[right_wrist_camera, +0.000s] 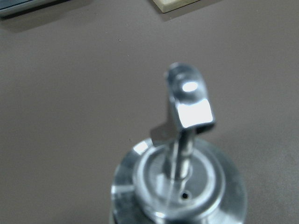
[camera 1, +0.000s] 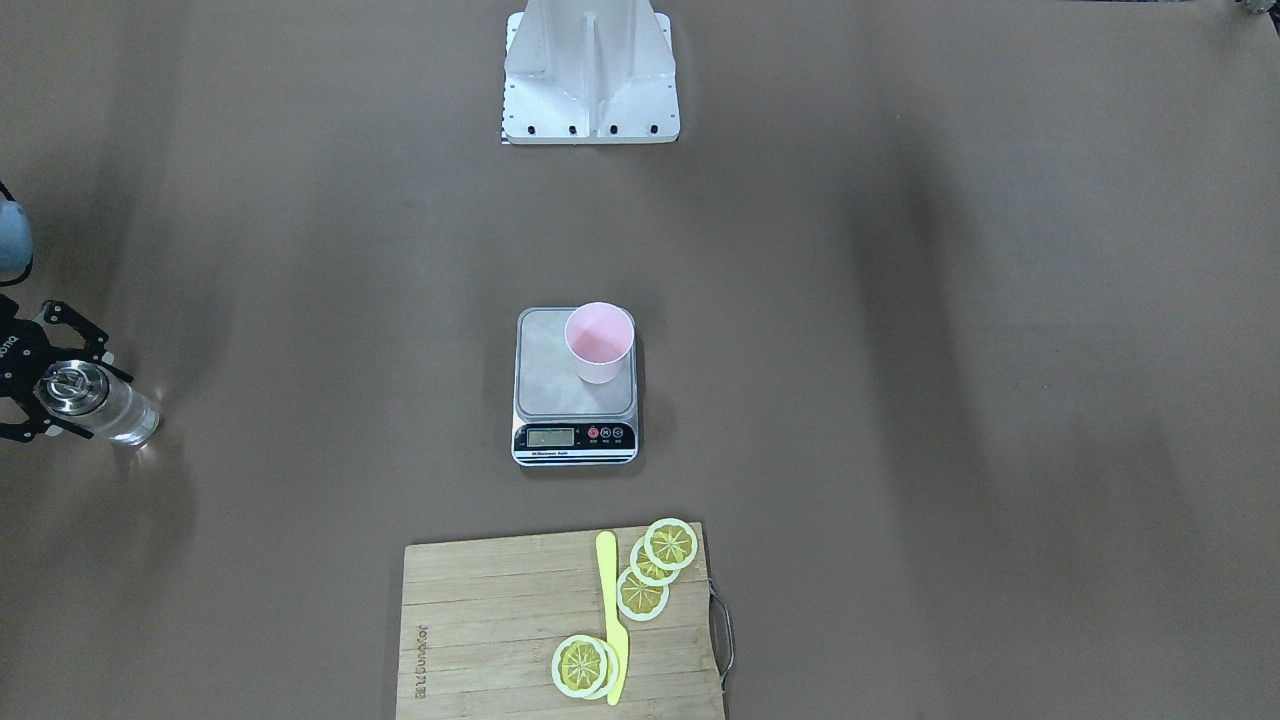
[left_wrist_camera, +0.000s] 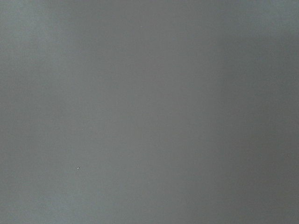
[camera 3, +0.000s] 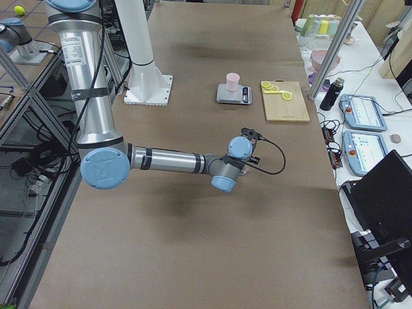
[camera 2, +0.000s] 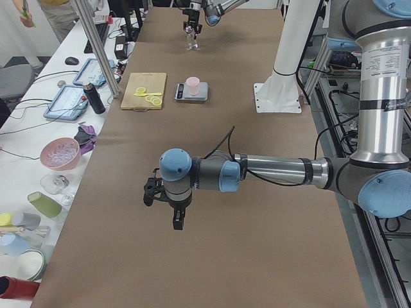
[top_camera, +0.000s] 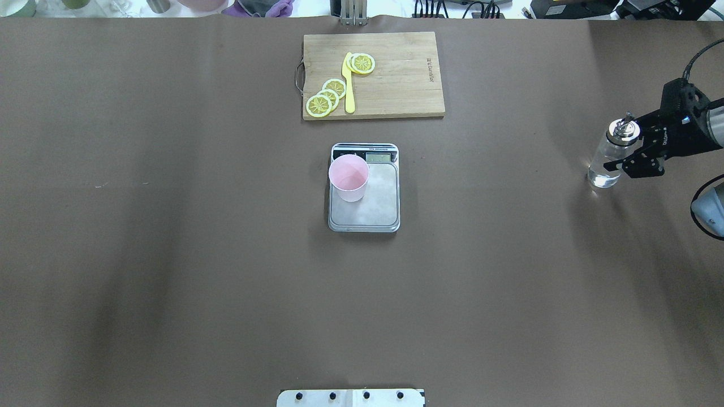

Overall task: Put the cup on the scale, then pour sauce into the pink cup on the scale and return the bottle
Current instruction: 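Settle the bottle on the table and open the right gripper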

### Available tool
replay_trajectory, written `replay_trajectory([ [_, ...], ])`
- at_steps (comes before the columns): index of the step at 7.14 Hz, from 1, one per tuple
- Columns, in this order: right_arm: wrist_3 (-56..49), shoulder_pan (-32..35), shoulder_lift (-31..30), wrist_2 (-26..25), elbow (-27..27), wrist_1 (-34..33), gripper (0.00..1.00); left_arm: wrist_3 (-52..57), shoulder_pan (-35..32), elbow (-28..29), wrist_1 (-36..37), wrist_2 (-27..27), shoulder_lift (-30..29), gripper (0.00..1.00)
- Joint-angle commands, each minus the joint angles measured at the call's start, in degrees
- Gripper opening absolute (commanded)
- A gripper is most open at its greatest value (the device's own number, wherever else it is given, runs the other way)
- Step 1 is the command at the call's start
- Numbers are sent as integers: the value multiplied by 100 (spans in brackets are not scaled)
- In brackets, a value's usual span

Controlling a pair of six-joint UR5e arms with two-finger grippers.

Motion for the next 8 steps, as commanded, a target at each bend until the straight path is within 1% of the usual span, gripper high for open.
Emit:
replay_trajectory([
  [1, 0, 9, -7, 35, -77, 103, 0, -28, 3, 26, 0, 0, -37, 98],
  [6, 9, 9, -59, 96, -130, 174, 0, -36, 12, 52, 9, 0, -107, 98],
  [8, 0, 18, -121, 149, -130, 217, 5, -36, 21, 52, 9, 0, -116, 98],
])
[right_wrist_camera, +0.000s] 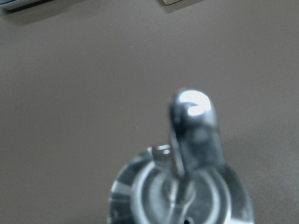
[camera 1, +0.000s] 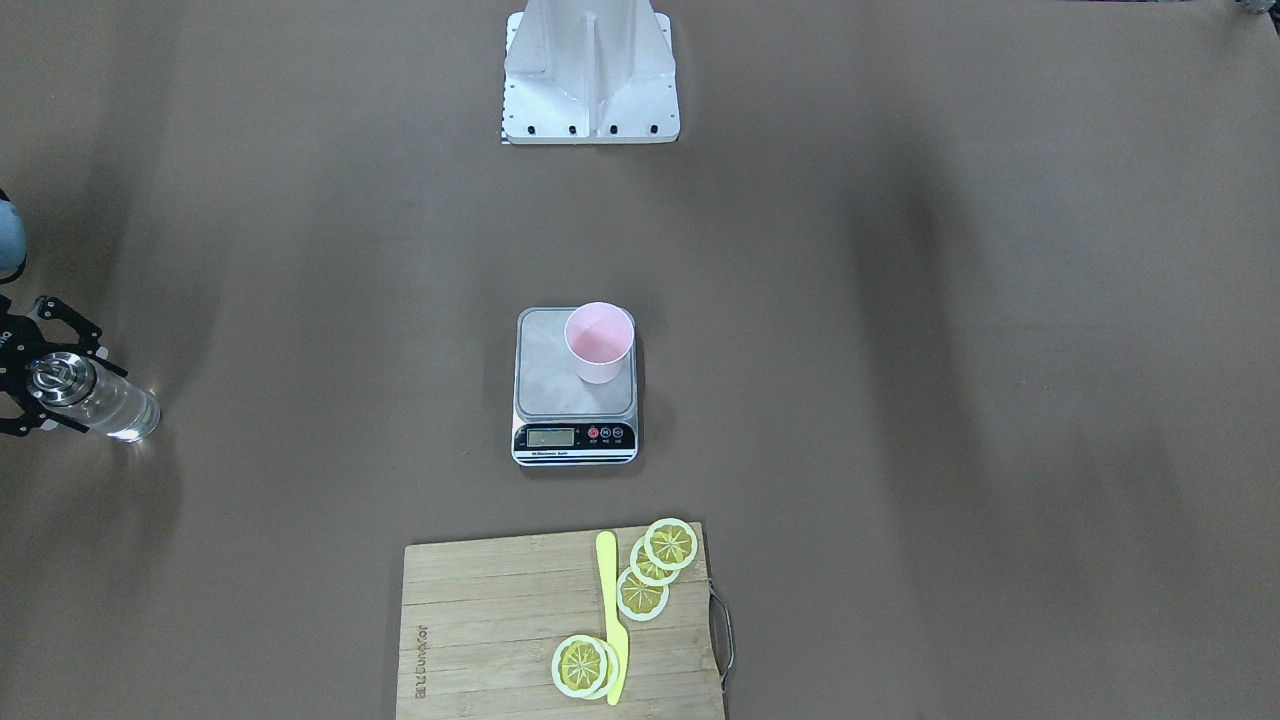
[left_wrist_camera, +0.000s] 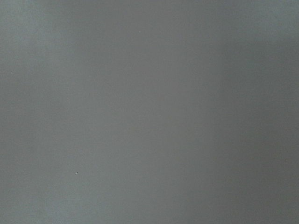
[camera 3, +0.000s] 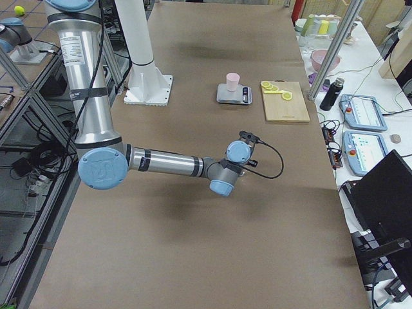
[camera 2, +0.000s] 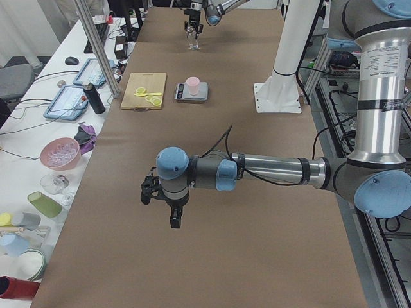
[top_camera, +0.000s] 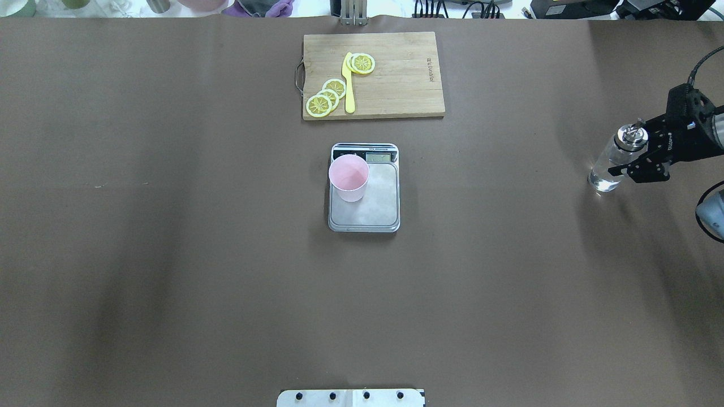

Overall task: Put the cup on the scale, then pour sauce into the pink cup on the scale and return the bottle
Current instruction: 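Settle the bottle on the table and open the right gripper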

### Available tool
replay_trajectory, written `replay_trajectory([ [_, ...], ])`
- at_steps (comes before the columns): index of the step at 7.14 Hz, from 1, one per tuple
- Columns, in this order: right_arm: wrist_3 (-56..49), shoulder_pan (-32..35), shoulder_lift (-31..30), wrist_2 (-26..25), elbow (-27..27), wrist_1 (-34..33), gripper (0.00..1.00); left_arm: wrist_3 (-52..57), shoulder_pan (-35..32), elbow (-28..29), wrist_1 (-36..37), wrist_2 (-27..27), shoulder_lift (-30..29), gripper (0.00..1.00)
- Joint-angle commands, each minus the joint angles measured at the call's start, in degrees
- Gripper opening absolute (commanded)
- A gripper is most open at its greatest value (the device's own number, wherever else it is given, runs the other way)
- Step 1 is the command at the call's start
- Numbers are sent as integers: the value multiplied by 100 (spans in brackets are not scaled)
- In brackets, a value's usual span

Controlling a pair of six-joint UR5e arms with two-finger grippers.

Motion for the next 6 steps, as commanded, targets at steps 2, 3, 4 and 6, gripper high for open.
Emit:
replay_trajectory([
  [2, -7, -1, -80, 77, -19, 51, 8, -9, 3, -7, 1, 0, -19, 98],
  [3, -7, -1, -106, 86, -36, 130, 11, -9, 3, -7, 1, -9, -28, 98],
  [4, -7, -1, -115, 138, -71, 148, 15, -18, 3, -7, 1, 0, -45, 98],
  [6, -7, 8, -159, 200, -89, 174, 21, -44, 3, -15, 1, 0, -54, 98],
])
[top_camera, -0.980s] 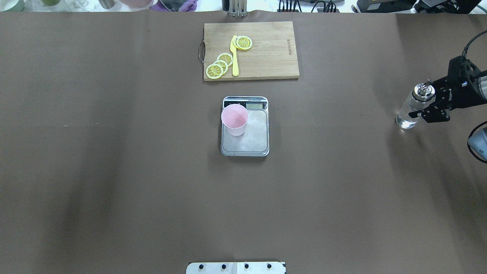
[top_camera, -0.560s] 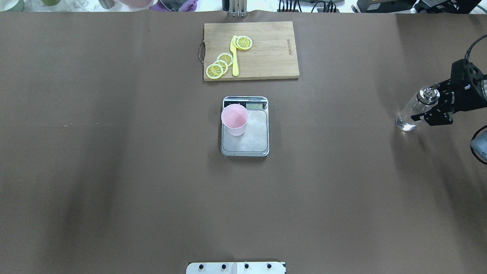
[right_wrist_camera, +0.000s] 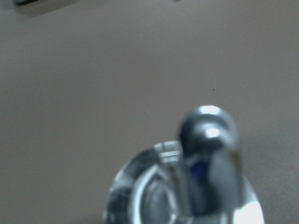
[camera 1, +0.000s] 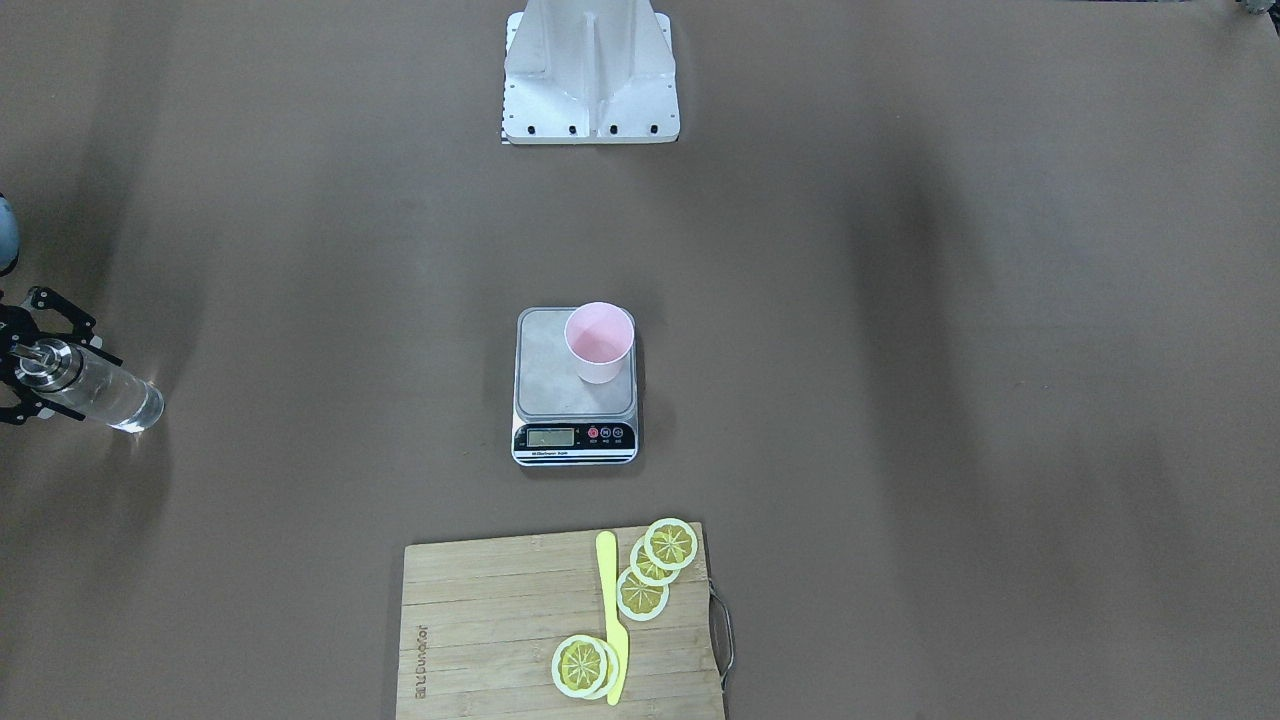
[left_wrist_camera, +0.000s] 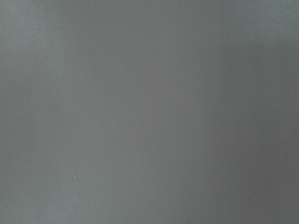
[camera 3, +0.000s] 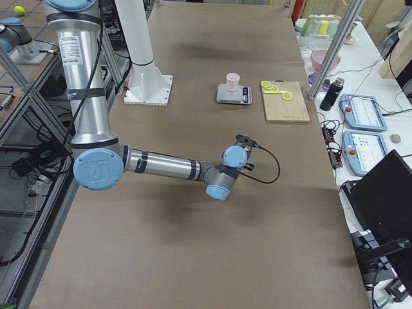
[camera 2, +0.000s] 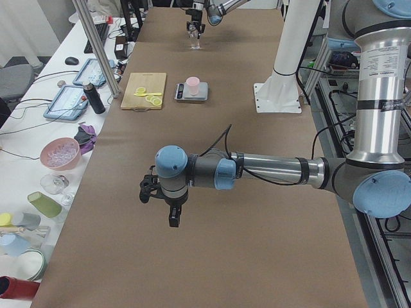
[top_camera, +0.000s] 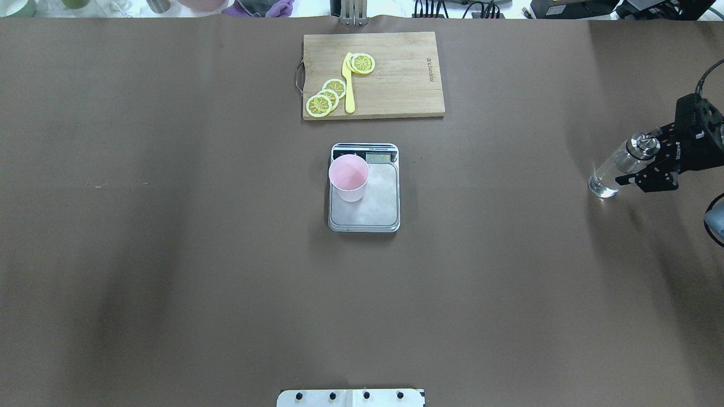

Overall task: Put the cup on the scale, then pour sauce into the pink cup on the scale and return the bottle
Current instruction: 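Settle the bottle on the table and open the right gripper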

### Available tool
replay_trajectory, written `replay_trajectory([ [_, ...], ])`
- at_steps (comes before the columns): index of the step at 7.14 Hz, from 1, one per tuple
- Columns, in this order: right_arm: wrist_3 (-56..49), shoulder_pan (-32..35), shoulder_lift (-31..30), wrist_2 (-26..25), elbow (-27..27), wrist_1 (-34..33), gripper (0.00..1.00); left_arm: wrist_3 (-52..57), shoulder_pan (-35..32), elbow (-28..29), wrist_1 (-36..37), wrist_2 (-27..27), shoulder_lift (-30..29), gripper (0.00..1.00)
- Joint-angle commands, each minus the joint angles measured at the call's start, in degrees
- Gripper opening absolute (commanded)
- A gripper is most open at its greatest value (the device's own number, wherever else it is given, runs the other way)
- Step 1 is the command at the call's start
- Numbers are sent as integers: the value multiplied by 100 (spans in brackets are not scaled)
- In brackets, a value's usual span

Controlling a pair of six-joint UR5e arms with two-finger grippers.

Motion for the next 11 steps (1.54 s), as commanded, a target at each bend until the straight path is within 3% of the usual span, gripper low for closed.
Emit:
replay_trajectory([
  [1, -9, 21, -51, 53, -11, 24, 24, -14, 0, -3, 0, -8, -6, 98],
  [11, -26, 118, -130, 168, -55, 24, 40, -5, 0, -3, 0, 1, -6, 98],
])
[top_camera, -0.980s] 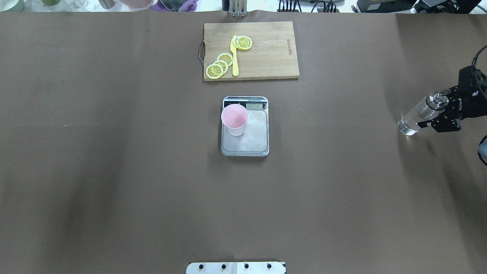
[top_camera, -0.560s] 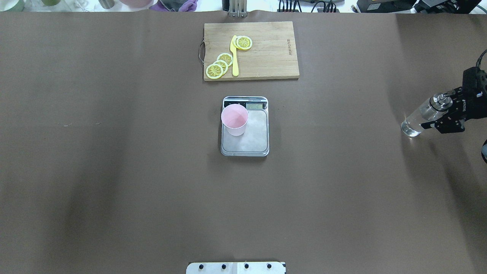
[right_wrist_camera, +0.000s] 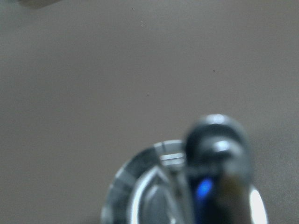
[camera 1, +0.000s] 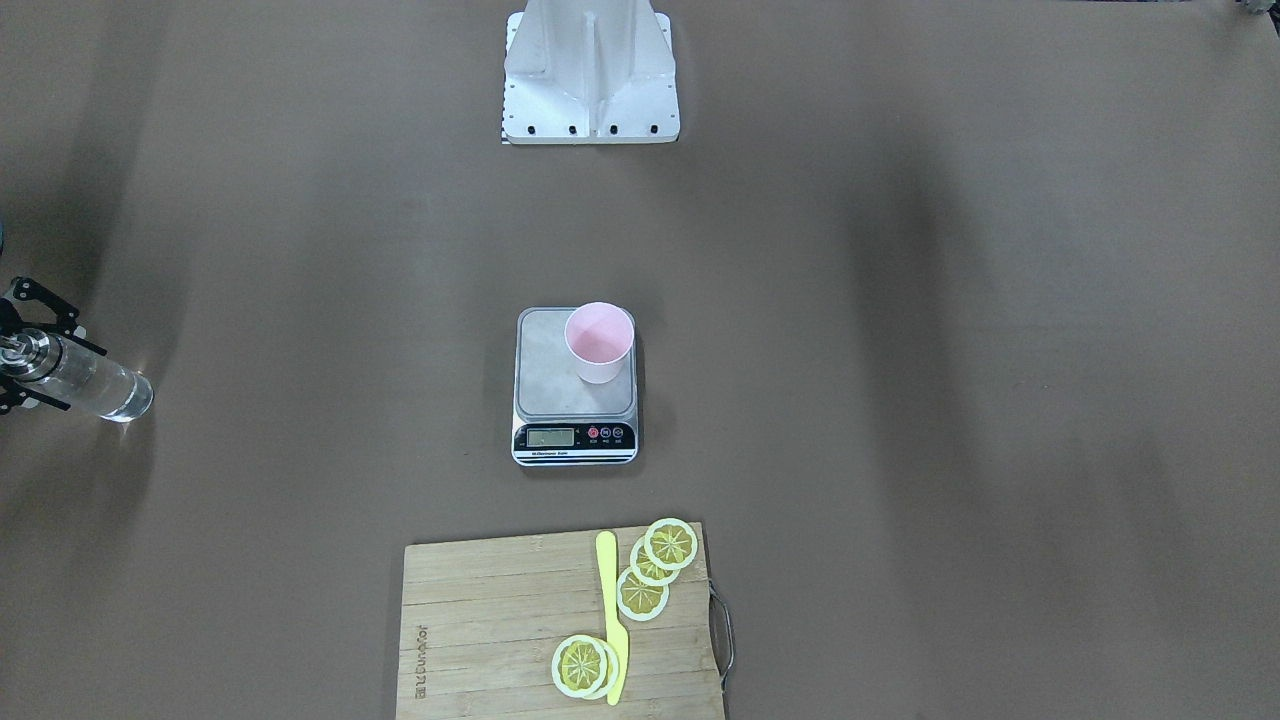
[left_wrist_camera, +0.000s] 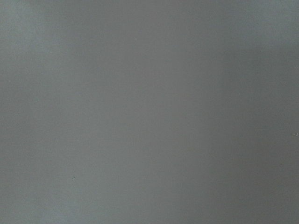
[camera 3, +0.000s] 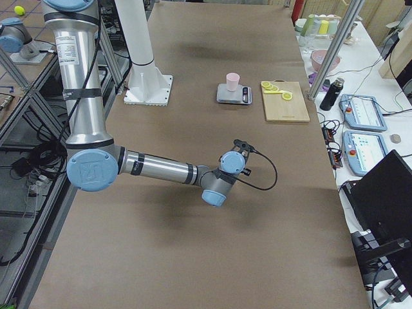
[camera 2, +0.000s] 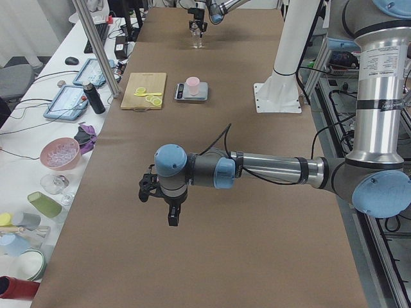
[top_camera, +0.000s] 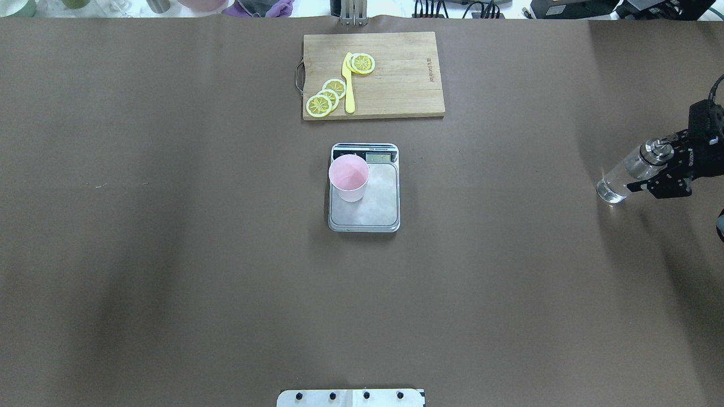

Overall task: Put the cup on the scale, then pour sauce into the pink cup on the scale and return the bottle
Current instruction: 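Settle the bottle on the table and open the right gripper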

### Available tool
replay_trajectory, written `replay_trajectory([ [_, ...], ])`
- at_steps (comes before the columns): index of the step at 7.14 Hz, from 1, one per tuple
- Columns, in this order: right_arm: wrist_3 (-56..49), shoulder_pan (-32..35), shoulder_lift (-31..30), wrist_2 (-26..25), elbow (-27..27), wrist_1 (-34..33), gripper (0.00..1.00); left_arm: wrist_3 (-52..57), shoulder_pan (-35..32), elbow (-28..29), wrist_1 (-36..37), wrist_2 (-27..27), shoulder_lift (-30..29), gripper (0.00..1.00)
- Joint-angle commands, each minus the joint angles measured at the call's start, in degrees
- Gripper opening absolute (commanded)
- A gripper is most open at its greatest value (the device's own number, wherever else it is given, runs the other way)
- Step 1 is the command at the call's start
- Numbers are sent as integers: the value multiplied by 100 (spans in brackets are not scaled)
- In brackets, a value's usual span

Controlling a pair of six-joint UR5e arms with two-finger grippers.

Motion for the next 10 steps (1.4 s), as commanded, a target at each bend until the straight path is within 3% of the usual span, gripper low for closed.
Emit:
replay_trajectory([
  [1, -2, 0, 11, 0, -24, 0, 41, 7, 0, 0, 0, 7, 0, 98],
  [3, -2, 0, 11, 0, -33, 0, 46, 7, 0, -18, 0, 7, 9, 98],
  [4, -2, 0, 11, 0, -33, 0, 60, 7, 0, -26, 0, 7, 18, 98],
  [6, 7, 0, 20, 0, -33, 0, 62, 7, 0, -27, 0, 16, 18, 98],
  [7, 7, 0, 28, 0, -33, 0, 88, 7, 0, -26, 0, 16, 18, 98],
  [8, -2, 0, 28, 0, -33, 0, 100, 7, 0, -26, 0, 16, 18, 98],
  [10, 24, 61, 28, 9, -24, 0, 100, 16, 0, 0, 0, 16, 18, 98],
])
